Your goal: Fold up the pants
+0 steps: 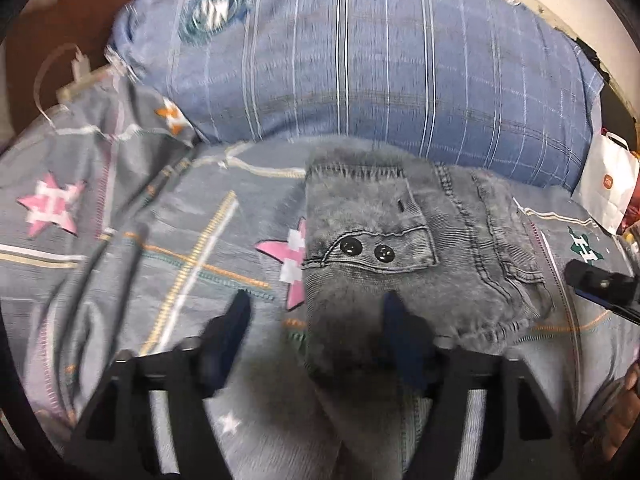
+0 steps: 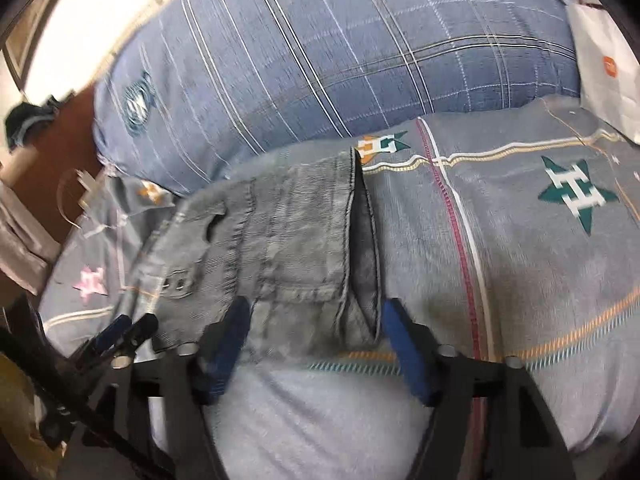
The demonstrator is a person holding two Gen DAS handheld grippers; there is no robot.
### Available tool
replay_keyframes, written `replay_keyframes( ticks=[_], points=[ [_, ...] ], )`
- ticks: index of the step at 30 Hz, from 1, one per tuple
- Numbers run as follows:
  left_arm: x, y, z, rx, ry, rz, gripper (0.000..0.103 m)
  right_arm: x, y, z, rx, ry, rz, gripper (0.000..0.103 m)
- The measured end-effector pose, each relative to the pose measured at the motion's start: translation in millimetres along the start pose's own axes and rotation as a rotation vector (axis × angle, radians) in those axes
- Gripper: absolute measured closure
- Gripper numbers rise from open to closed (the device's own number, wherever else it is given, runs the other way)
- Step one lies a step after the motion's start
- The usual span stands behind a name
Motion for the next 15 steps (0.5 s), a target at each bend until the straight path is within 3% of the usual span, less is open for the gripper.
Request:
replay_keyframes(
  ticks=[7,10,15],
  points=[
    [-21,29,39,-0.124,-0.061,-0.123,0.015,22,35,10,0.027,-0.031,0.031,0.024],
    [-25,30,44,-0.186,-0.144,-0.144,0.015,28,35,7,0.017,-0.013,0.060,0.024],
    [-12,22,34,-0.100,-0.170,-0.080,0.015,31,38,3,0.006,-0.026,0.055,0.024]
  ],
)
Point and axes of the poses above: each gripper's, at about its wrist camera, not at the fingertips, and z roughly against the way its jaws point, x to its left, y to its underside, the point moved 1 cm from there along -z, roughly the way its jaws point, and after that the axes turned 11 degrees about z, right-handed, at the moved point
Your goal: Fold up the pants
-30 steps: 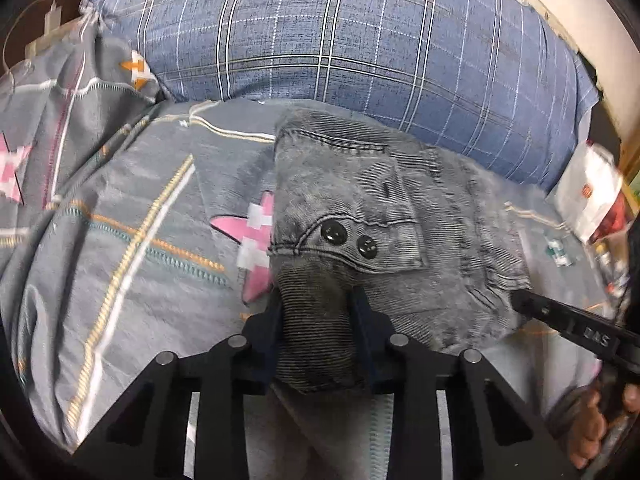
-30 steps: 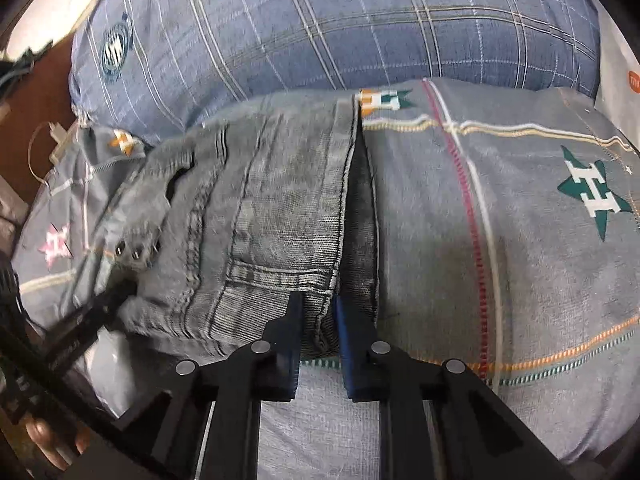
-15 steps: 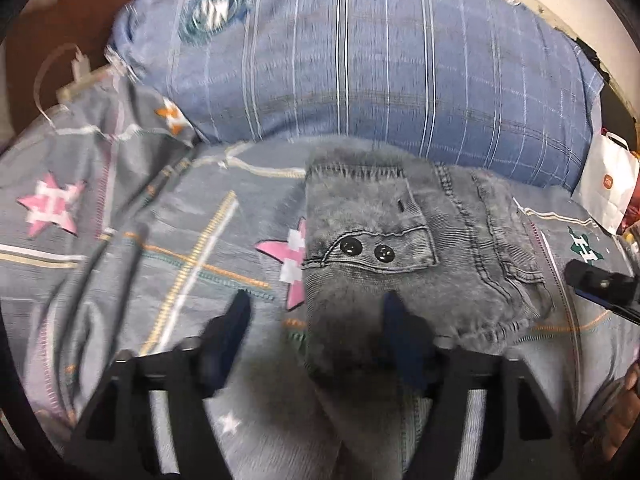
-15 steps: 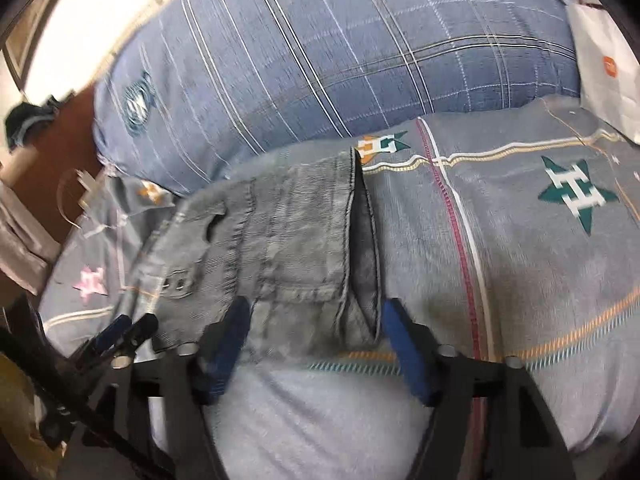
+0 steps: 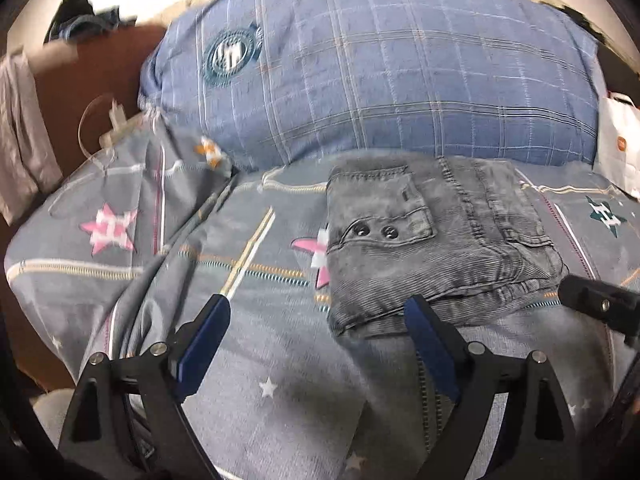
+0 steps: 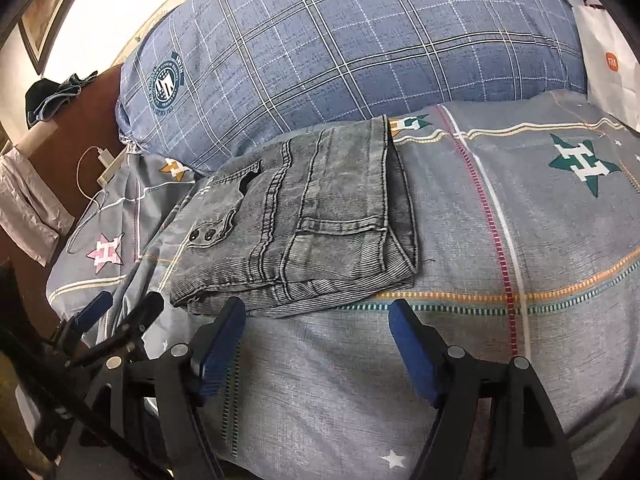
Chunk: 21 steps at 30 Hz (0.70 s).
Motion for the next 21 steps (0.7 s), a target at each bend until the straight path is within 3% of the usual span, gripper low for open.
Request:
replay_keyframes(
  ticks=[6,21],
  points=[
    [4,-6,5,-0.025,-0.060,-0.016,0.014,5,-1,-2,-0.008,0.010,0.014,0.024],
    [-5,-3,15,-0.073,-0.037,-0.046,0.013,7,-2,2,-0.016,0.010,0.027,0.024]
  ],
)
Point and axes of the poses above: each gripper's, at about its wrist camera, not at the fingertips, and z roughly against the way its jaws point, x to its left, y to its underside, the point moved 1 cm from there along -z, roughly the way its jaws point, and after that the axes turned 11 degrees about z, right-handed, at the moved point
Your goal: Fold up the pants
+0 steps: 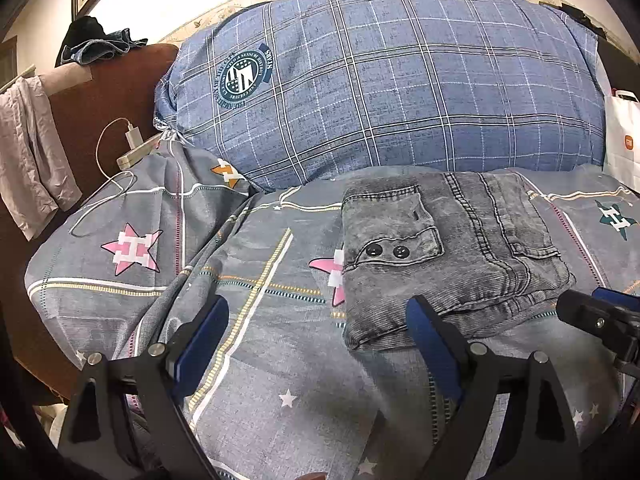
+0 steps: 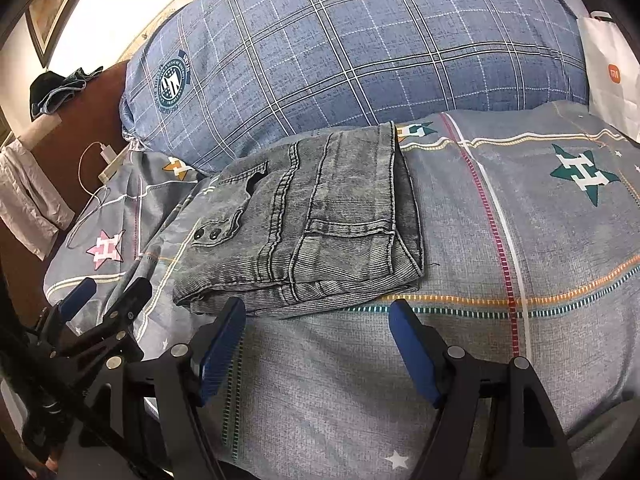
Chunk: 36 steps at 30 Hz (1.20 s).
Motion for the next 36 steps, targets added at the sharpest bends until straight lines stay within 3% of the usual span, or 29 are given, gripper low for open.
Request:
replay_keyframes(
  ticks=[14,36],
  points=[
    [0,2,-8,0.050,0.021,0.002,0.013,3,1,2,-0.002,-0.010,0.002,0.024],
    [-1,2,-15,0.042,0.006,-0.024,0.013,6,2,2,-0.002,-0.003,-0.003,0.024]
  ],
)
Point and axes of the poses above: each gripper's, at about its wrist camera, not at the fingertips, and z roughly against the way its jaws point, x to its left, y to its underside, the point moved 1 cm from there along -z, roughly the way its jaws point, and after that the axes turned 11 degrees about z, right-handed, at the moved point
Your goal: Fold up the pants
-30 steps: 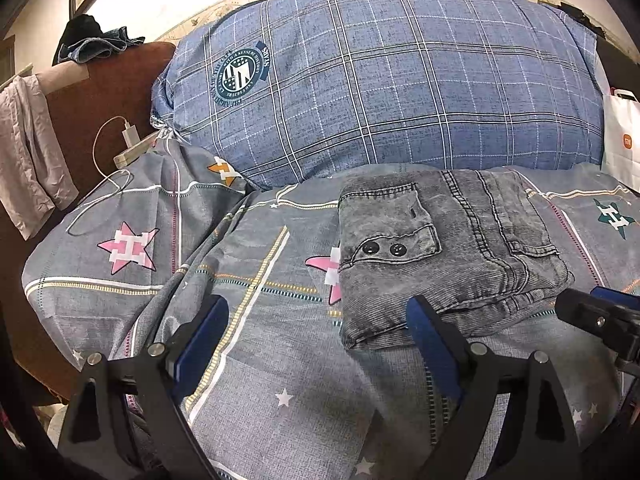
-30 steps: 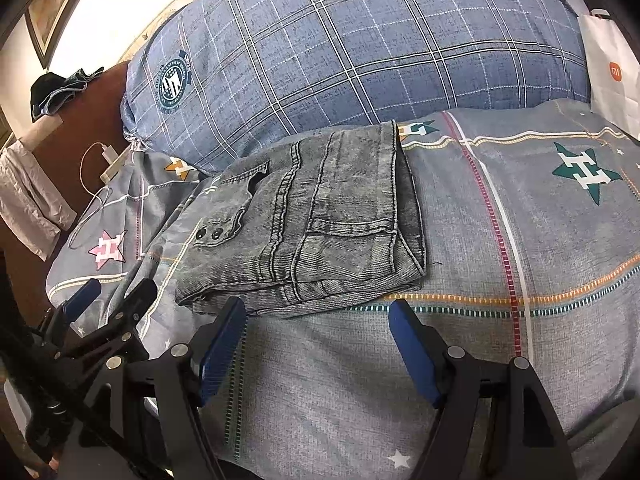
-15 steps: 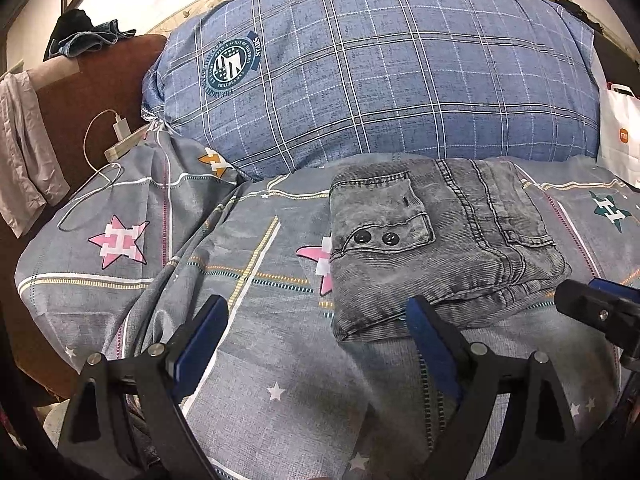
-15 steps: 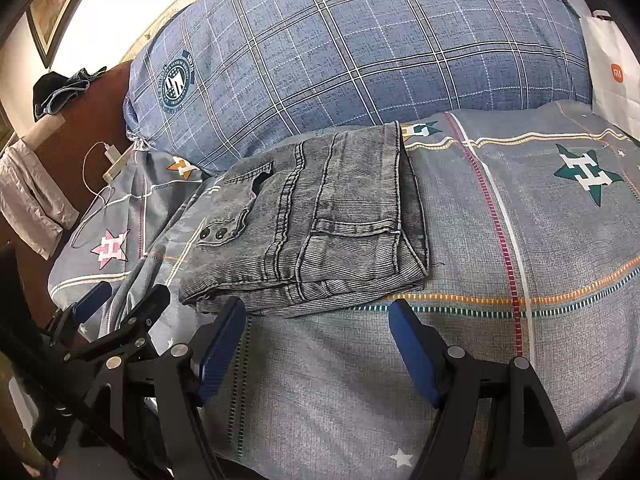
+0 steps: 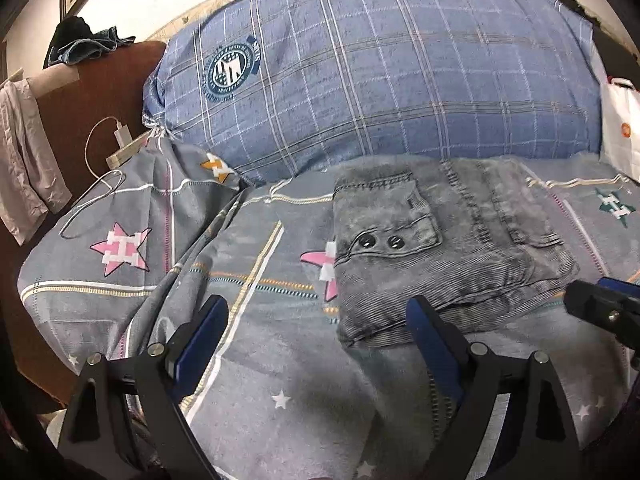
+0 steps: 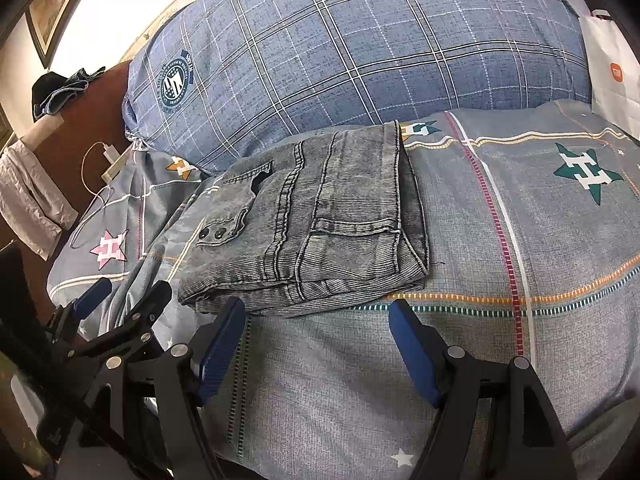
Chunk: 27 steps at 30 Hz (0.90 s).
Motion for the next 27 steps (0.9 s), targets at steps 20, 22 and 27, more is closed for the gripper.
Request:
replay_keyframes(
  ticks=[20,22,27],
  points=[
    [1.1,4.9,-5.9,0.095,0.071,0.047,0.013,0.0,0.3,-1.0,0.004,-0.013,-0.002,0.024],
    [1.5,4.6,-5.4,0.097,0.075,0.048,0.013,-0.5,0.4,-1.3,0.006,-0.012,-0.001,0.024],
    [-0.4,4.3,-3.1,0.091,0.078,0.045,0.013,-0.6,0.7,-3.3,0.011,-0.005,0.002,0.024]
  ],
)
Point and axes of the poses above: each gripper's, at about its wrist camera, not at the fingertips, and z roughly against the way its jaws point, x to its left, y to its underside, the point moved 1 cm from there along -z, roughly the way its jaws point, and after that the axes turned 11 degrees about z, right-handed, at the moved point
